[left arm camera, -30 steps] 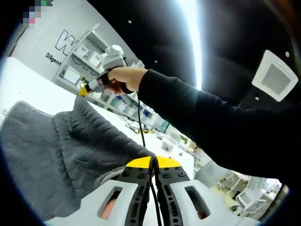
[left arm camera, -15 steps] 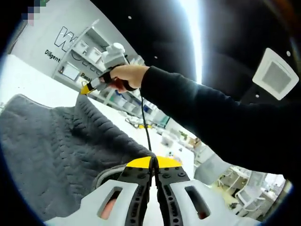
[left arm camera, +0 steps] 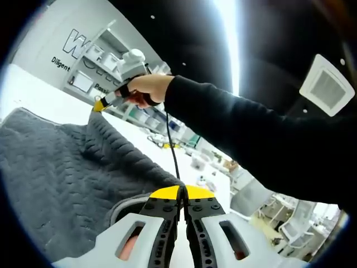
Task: Open the folded towel by lifting each exposed corner and separating the folded layers until the towel lies flat within the target outline without major curled edges
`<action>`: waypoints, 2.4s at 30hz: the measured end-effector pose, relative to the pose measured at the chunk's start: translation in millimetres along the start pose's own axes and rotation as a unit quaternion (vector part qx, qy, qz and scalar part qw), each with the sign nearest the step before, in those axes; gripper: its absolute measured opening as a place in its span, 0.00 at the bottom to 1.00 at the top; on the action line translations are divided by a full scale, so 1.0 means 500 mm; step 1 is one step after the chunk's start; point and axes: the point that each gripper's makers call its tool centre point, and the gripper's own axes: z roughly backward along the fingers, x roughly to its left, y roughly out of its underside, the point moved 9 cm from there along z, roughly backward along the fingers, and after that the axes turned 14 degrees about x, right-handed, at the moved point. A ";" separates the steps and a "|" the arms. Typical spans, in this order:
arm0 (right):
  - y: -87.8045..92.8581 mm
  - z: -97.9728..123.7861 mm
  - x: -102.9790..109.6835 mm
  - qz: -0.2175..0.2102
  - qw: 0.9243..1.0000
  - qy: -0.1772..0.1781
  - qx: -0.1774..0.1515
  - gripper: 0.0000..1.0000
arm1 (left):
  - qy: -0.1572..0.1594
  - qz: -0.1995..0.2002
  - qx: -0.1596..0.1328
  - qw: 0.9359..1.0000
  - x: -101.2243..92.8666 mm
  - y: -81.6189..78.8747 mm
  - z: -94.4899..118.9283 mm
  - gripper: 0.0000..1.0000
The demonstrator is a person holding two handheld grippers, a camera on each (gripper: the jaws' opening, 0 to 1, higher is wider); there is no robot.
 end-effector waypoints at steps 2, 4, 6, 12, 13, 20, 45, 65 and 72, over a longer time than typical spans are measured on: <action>0.004 -0.001 -0.002 0.000 1.000 0.001 0.002 0.01 | 0.000 -0.001 0.001 1.000 -0.001 0.002 -0.002 0.00; 0.005 0.000 -0.003 -0.001 1.000 0.000 0.000 0.01 | 0.000 0.000 0.003 1.000 -0.001 0.005 -0.005 0.00; 0.010 -0.003 -0.002 0.000 1.000 0.001 0.001 0.01 | -0.001 -0.001 0.006 1.000 -0.001 0.009 -0.008 0.00; 0.024 -0.017 -0.002 0.008 1.000 -0.001 0.004 0.02 | -0.001 0.000 0.010 1.000 -0.003 0.016 -0.012 0.00; 0.027 -0.019 -0.002 0.008 1.000 -0.001 0.005 0.02 | -0.002 -0.001 0.012 1.000 -0.003 0.016 -0.013 0.00; 0.038 -0.019 -0.013 0.004 1.000 0.000 0.006 0.02 | -0.006 -0.002 0.017 1.000 -0.004 0.016 -0.019 0.00; 0.088 -0.060 -0.033 -0.002 1.000 -0.009 0.003 0.02 | -0.007 -0.003 0.049 0.999 -0.002 0.032 -0.049 0.00; 0.113 -0.086 -0.051 0.007 1.000 0.002 -0.025 0.02 | -0.013 -0.015 0.063 0.998 0.004 0.048 -0.092 0.01; 0.117 -0.101 -0.052 0.018 0.999 0.012 -0.038 0.02 | -0.023 -0.019 0.068 0.997 0.007 0.055 -0.110 0.01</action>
